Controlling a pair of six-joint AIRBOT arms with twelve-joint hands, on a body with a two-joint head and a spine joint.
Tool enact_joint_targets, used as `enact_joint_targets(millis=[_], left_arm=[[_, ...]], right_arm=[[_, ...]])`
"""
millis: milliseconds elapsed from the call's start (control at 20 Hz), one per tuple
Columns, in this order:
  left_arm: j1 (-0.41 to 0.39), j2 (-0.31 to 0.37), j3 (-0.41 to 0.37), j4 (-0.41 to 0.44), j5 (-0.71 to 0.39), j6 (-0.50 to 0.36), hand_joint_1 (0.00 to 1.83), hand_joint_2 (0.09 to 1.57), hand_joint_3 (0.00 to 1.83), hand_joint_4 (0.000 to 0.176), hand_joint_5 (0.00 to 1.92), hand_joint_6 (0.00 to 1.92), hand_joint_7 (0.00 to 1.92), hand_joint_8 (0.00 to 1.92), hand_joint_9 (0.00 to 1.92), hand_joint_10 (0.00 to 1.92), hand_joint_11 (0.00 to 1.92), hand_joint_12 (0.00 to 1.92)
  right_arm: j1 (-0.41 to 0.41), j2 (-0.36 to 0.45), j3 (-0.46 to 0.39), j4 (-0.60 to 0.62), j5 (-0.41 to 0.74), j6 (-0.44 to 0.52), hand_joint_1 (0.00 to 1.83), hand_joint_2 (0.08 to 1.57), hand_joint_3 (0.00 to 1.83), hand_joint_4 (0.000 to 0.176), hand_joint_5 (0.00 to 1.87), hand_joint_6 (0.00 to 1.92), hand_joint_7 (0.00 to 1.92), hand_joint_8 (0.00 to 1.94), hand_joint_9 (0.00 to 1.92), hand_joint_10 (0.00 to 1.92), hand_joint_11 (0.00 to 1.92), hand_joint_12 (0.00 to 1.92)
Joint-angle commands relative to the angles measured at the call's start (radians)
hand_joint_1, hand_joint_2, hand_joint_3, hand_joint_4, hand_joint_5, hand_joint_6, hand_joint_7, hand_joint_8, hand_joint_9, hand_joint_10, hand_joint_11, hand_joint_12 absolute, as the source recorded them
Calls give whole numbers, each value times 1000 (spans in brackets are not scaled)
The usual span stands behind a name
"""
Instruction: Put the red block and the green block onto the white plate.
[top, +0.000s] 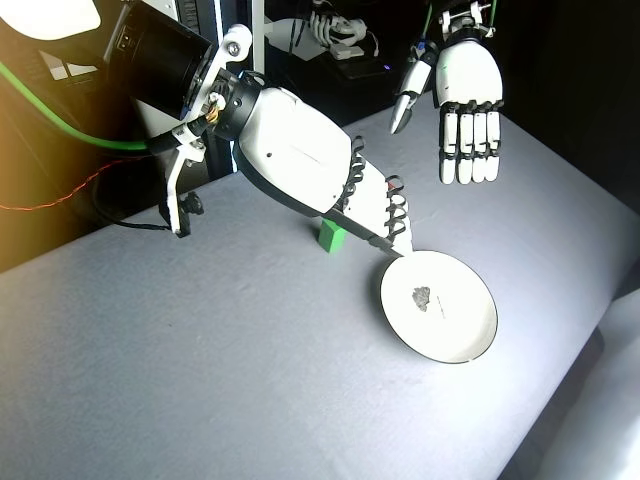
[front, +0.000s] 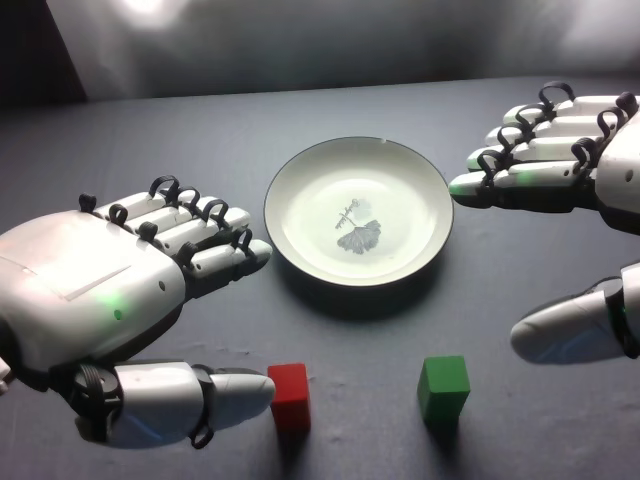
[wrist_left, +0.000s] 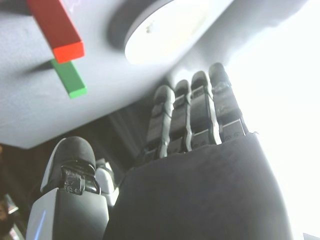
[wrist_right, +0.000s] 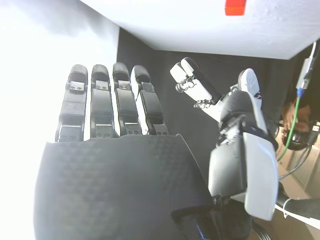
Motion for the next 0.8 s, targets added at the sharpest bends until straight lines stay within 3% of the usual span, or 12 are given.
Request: enact_joint_targets(millis=[0, 50, 100, 150, 200, 250, 350, 500, 550, 700, 750], left_arm=[[-15, 0, -3, 21, -87, 0, 0, 1149, 0, 59, 201, 16, 7, 3, 0, 0, 9, 6], [-18, -12, 3, 16, -88, 2, 0, 1118, 0, 51, 240, 10, 34, 3, 0, 0, 38, 20], [-20, -15, 4, 5, -95, 13, 32, 1078, 0, 43, 341, 12, 100, 6, 44, 5, 79, 47], [-18, -17, 5, 1, -95, 16, 86, 1056, 0, 33, 376, 15, 123, 9, 53, 5, 61, 43], [-14, -33, 12, 1, -95, 18, 117, 1011, 0, 48, 363, 4, 78, 1, 11, 0, 12, 14], [-1, -50, 18, -2, -102, 18, 144, 994, 0, 51, 364, 3, 54, 0, 1, 0, 2, 2], [22, -69, 19, -5, -148, 18, 272, 1014, 0, 37, 437, 10, 99, 5, 0, 0, 23, 15], [74, -116, 20, -17, -230, 18, 424, 1024, 2, 46, 525, 26, 122, 6, 0, 0, 12, 15], [87, -129, 21, -19, -252, 18, 429, 1034, 5, 64, 536, 25, 120, 4, 0, 0, 9, 15], [107, -165, 32, -21, -271, 18, 539, 1020, 0, 71, 624, 14, 147, 0, 11, 0, 14, 34], [108, -179, 40, -18, -271, 18, 585, 1018, 0, 71, 645, 12, 137, 0, 1, 0, 2, 9]], right_arm=[[7, 10, -7, 27, 64, 2, 3, 894, 0, 16, 214, 10, 46, 0, 0, 0, 0, 0], [-7, 3, -24, 31, 42, -24, 0, 876, 0, 64, 203, 4, 8, 0, 0, 0, 2, 1], [-37, -33, -41, 37, -59, -37, 56, 847, 0, 89, 246, 4, 7, 0, 0, 0, 17, 12], [-39, -46, -41, 60, -65, -36, 104, 830, 0, 99, 275, 12, 6, 0, 0, 0, 3, 8], [-15, -48, -41, 131, -47, -36, 119, 820, 0, 114, 270, 7, 0, 0, 0, 0, 0, 1], [-10, -48, -51, 153, -57, -37, 144, 810, 0, 120, 277, 9, 0, 0, 0, 0, 0, 0], [-17, -50, -64, 152, -68, -38, 282, 802, 0, 126, 311, 20, 0, 0, 0, 0, 0, 0], [-39, -84, -63, 131, -93, -38, 440, 793, 0, 150, 438, 21, 1, 0, 0, 0, 0, 0], [-48, -99, -55, 131, -99, -37, 495, 805, 0, 159, 477, 27, 0, 0, 0, 0, 0, 0], [-65, -155, -5, 132, -97, -29, 556, 823, 6, 160, 538, 39, 37, 12, 0, 0, 0, 0], [-65, -164, 7, 132, -90, -29, 571, 828, 3, 170, 567, 22, 58, 5, 0, 0, 0, 0]])
